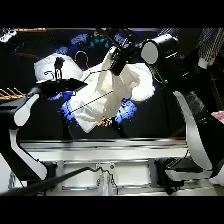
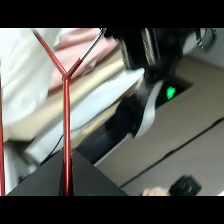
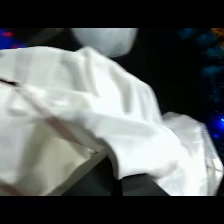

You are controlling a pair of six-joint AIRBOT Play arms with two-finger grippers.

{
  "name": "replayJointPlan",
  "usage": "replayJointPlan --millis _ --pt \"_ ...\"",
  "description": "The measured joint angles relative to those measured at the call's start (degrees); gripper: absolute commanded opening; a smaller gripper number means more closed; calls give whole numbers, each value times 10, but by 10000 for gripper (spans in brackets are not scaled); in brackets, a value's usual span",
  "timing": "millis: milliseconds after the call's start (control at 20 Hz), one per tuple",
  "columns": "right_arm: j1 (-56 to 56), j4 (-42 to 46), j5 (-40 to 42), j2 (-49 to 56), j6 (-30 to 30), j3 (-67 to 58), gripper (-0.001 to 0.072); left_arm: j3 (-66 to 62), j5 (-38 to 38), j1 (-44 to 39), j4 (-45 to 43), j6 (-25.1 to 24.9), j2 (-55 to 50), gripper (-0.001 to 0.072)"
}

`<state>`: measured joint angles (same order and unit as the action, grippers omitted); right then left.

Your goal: Fold the clothes and pants, and hang the long-sleeved shirts on hangers.

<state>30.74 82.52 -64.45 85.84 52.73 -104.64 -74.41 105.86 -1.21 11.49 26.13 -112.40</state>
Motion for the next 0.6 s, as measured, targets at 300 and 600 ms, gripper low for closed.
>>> replayJointPlan --millis 300,600 --pt "56 -30 -101 0 -19 -12 23 0 2 -8 96 -15 -32 10" --pt "64 -22 -123 0 -24 -14 23 0 2 54 219 -45 -37 10"
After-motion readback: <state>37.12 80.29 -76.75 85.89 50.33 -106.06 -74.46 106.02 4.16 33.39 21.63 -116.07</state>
